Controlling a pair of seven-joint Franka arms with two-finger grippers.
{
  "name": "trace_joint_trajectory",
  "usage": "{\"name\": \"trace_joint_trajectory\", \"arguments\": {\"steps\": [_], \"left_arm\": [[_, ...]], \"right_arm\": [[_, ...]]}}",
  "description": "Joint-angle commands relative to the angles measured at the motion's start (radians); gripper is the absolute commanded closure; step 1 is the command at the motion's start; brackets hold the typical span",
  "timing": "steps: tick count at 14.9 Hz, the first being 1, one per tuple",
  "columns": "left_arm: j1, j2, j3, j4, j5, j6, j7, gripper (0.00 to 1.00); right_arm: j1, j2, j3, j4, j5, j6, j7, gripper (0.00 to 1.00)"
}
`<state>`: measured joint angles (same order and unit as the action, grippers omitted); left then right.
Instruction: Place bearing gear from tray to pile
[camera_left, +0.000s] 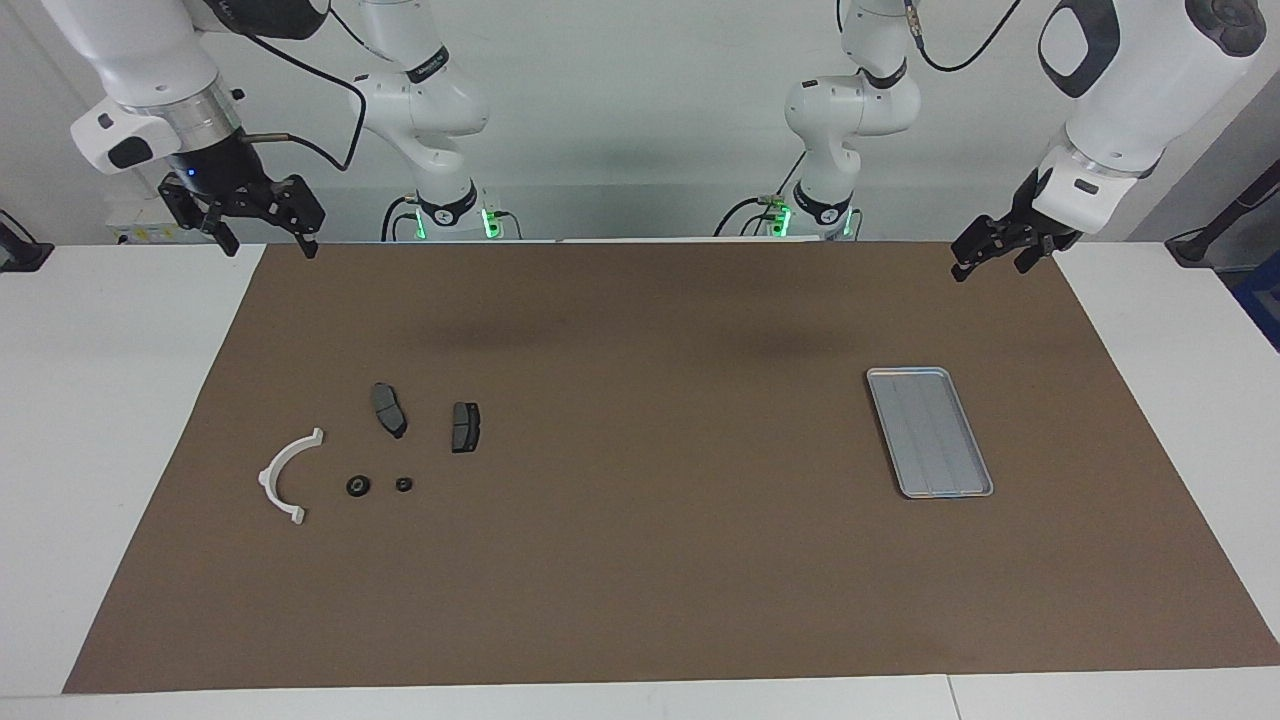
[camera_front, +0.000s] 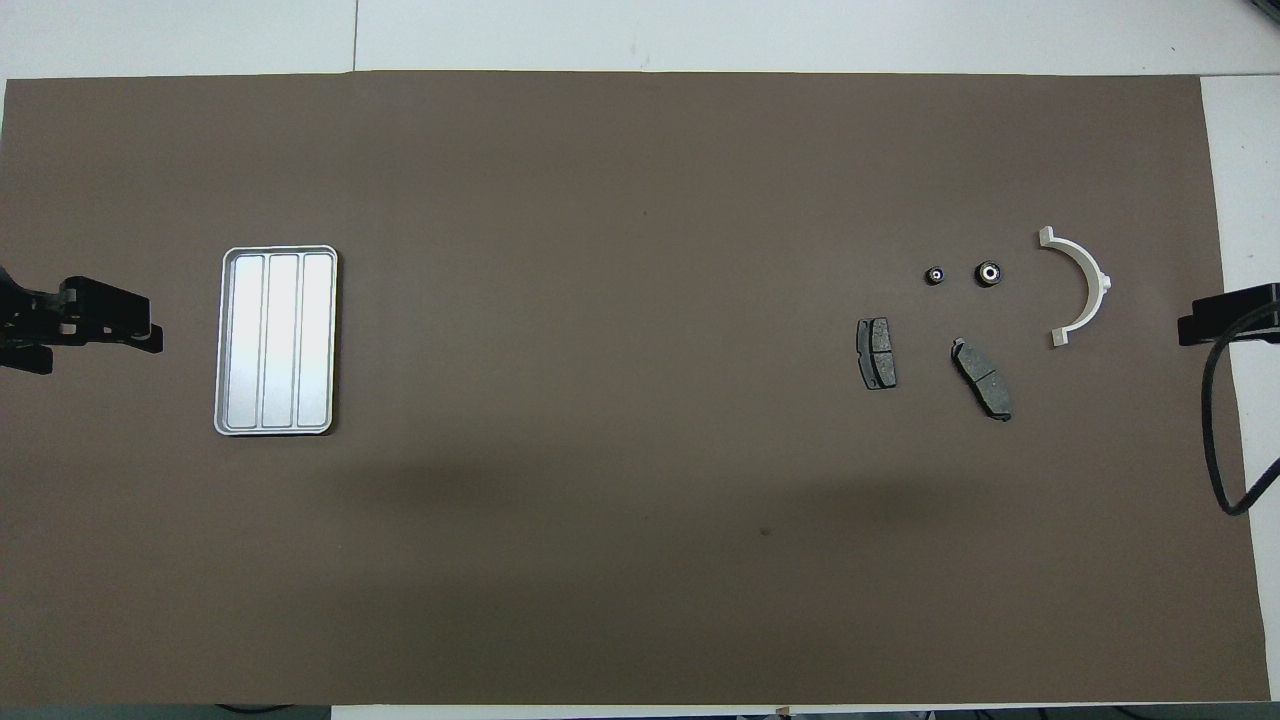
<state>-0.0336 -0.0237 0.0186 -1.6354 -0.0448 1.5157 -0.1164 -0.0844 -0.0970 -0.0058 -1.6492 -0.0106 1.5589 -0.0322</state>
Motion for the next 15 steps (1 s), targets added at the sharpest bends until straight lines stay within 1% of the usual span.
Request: {"name": "trace_joint_trajectory", "arguments": {"steps": [1,15], "left_arm": [[0.001,-0.007,-0.006,0.009,0.02,-0.025,0.001,0.0],[0.001,-0.009,-0.005,0.008,0.02,-0.02,0.006,0.0]], "right_arm": [[-0.003,-0.02,0.004,-0.015,0.015,-0.017,0.014,0.0],[-0.003,-0.02,0.006,-0.014,0.015,-0.031,0.022,0.0]]}}
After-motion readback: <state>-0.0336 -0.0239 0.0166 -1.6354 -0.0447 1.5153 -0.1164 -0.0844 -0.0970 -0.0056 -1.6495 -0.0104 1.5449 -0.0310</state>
